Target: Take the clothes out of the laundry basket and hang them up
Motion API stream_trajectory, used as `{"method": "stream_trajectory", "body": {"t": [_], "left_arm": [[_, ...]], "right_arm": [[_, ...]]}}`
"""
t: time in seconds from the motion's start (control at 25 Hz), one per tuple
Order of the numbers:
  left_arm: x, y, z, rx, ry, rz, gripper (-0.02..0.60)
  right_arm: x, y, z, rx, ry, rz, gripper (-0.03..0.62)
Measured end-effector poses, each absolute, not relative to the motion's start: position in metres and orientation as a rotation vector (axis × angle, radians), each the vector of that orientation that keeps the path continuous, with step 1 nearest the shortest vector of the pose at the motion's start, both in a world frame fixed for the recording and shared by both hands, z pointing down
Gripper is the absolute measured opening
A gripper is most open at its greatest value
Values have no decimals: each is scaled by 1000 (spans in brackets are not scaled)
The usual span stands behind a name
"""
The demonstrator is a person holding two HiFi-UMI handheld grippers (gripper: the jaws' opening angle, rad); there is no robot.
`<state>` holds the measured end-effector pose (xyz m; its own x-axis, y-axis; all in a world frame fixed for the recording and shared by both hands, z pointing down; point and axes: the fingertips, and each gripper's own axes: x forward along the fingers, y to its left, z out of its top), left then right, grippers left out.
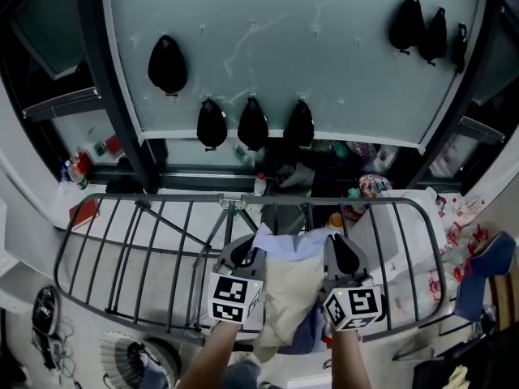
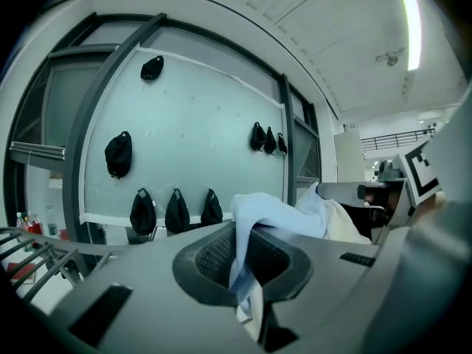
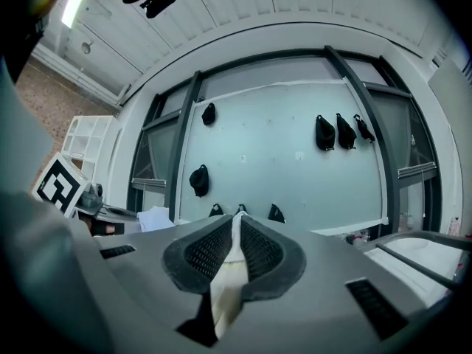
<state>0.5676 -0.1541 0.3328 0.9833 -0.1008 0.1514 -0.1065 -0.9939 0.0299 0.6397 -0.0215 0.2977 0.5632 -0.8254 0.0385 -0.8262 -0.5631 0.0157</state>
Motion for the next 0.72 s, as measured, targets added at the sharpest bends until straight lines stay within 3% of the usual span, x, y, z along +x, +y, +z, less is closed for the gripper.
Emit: {"method": "stream_trajectory", "body": {"t": [0.32,0.48,0.72], "left_arm": [[578,-154,373,3068,-111,472,35],[575,-153,386,3021,-104,545,160],[562,-143,390,2986,-29,625,250]], "right_arm": [[655,-18,326,2750,-1309,206,44],[658,-14,320,2745,-1269,204,76],[649,-10,311,2765,-1287,195,154]]}}
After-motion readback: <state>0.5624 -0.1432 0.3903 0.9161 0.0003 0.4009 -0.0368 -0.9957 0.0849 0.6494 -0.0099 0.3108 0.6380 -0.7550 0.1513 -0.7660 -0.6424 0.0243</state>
